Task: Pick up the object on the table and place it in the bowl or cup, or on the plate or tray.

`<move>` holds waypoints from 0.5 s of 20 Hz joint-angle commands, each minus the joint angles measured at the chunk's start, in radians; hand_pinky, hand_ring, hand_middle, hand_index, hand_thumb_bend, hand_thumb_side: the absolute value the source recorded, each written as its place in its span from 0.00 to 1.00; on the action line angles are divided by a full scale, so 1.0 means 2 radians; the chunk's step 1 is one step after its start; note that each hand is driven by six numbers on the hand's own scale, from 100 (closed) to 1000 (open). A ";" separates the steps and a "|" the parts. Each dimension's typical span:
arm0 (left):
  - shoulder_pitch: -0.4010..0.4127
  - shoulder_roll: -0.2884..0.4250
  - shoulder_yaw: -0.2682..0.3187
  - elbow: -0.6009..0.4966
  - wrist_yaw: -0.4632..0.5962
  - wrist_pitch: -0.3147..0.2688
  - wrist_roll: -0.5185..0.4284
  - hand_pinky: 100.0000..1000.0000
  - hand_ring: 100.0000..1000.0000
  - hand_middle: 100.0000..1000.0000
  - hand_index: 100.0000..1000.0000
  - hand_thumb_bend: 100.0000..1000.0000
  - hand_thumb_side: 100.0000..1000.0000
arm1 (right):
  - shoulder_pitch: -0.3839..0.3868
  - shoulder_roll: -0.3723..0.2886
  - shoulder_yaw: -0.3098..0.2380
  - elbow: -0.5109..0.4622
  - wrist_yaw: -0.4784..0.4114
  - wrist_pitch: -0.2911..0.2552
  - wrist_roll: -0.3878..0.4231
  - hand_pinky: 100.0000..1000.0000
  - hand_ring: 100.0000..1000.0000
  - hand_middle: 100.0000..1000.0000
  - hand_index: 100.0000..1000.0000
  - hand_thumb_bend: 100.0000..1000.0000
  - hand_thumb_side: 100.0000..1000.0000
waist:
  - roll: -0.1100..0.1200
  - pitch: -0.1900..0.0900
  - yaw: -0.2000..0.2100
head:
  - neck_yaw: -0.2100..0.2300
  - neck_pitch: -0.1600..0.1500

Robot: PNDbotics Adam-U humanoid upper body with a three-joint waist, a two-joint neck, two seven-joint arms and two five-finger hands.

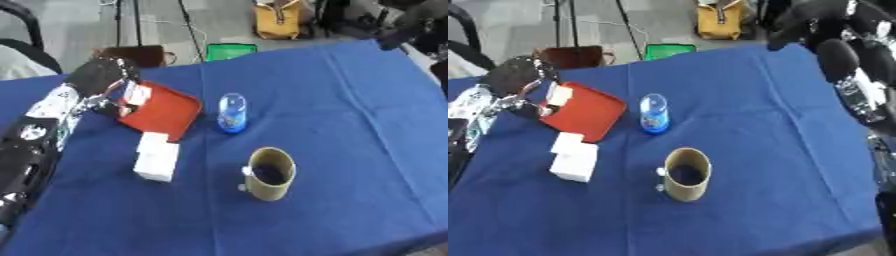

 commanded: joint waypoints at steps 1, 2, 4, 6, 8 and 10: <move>-0.012 0.006 -0.001 -0.004 -0.003 -0.004 0.002 0.76 0.72 0.71 0.78 0.54 0.00 | -0.009 -0.005 -0.002 -0.004 -0.004 0.000 0.002 0.74 0.62 0.67 0.77 0.15 0.48 | -0.002 -0.007 -0.001 | 0.002 -0.003; -0.012 0.006 -0.002 -0.005 -0.006 -0.009 -0.004 0.77 0.73 0.72 0.80 0.57 0.00 | -0.009 -0.005 -0.003 -0.004 -0.004 0.000 0.002 0.74 0.62 0.67 0.77 0.15 0.48 | -0.002 -0.007 -0.001 | 0.002 -0.003; -0.011 0.008 -0.005 -0.005 -0.014 -0.020 -0.023 0.83 0.78 0.77 0.85 0.65 0.06 | -0.009 -0.005 -0.003 -0.004 -0.004 0.000 0.002 0.74 0.62 0.67 0.77 0.15 0.48 | -0.002 -0.008 -0.001 | 0.002 -0.003; -0.011 0.009 -0.006 -0.004 -0.022 -0.032 -0.051 0.90 0.85 0.83 0.92 0.76 0.31 | -0.009 -0.005 -0.003 -0.004 -0.005 0.000 0.002 0.74 0.62 0.67 0.77 0.15 0.48 | -0.002 -0.008 -0.001 | 0.002 -0.003; -0.011 0.009 -0.004 -0.004 -0.023 -0.044 -0.081 0.92 0.88 0.86 0.94 0.80 0.41 | -0.009 -0.005 -0.003 -0.003 -0.005 0.000 0.002 0.74 0.62 0.67 0.77 0.15 0.48 | -0.001 -0.009 -0.001 | 0.003 -0.003; -0.011 0.010 0.001 -0.009 -0.014 -0.048 -0.097 0.93 0.91 0.90 0.96 0.88 0.56 | -0.009 -0.005 -0.003 -0.003 -0.005 0.000 0.002 0.74 0.62 0.67 0.77 0.15 0.48 | -0.002 -0.009 -0.001 | 0.002 -0.004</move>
